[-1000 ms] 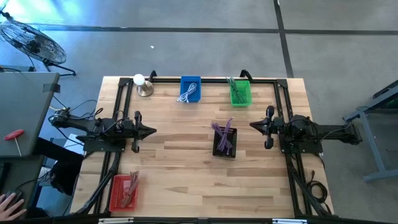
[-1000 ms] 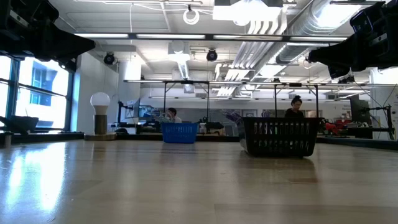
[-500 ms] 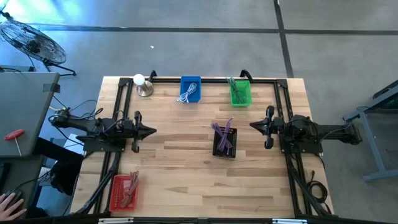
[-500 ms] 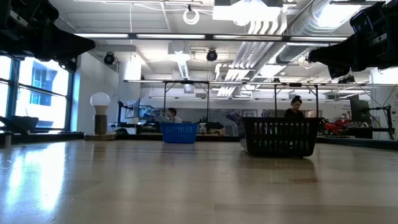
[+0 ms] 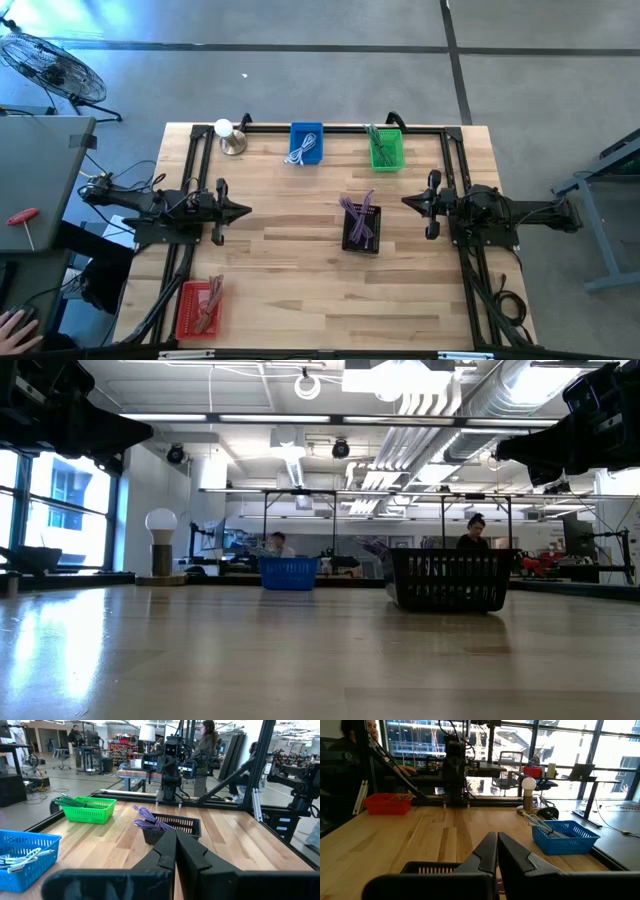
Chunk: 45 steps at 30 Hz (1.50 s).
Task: Pick & Place USB Port
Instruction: Return to Home Position
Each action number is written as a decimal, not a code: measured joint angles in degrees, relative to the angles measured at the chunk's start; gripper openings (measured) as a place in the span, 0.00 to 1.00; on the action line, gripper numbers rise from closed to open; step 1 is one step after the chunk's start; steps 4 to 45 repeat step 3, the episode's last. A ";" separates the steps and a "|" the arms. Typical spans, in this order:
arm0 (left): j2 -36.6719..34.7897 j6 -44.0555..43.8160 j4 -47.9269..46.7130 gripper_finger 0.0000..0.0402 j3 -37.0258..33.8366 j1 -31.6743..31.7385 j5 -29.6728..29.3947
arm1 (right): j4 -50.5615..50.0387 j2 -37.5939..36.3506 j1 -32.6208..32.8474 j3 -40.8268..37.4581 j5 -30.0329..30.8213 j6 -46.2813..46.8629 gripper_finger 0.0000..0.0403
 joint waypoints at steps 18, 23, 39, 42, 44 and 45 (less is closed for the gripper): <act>0.00 0.01 0.00 0.00 0.00 0.01 -0.02 | -0.01 0.00 0.00 0.00 -0.02 0.00 0.02; 0.00 0.01 0.00 0.00 0.00 0.01 -0.02 | -0.01 0.00 0.00 0.00 -0.02 0.00 0.02; 0.00 0.01 0.00 0.00 0.00 0.01 -0.02 | -0.01 0.00 0.00 0.00 -0.02 0.00 0.02; 0.00 0.01 0.00 0.00 0.00 0.01 -0.02 | -0.01 0.00 0.00 0.00 -0.02 0.00 0.02; 0.00 0.01 0.00 0.00 0.00 0.01 -0.02 | -0.01 0.00 0.00 0.00 -0.02 0.00 0.02; 0.00 0.01 0.00 0.00 0.00 0.01 -0.02 | -0.01 0.00 0.00 0.00 -0.02 0.00 0.02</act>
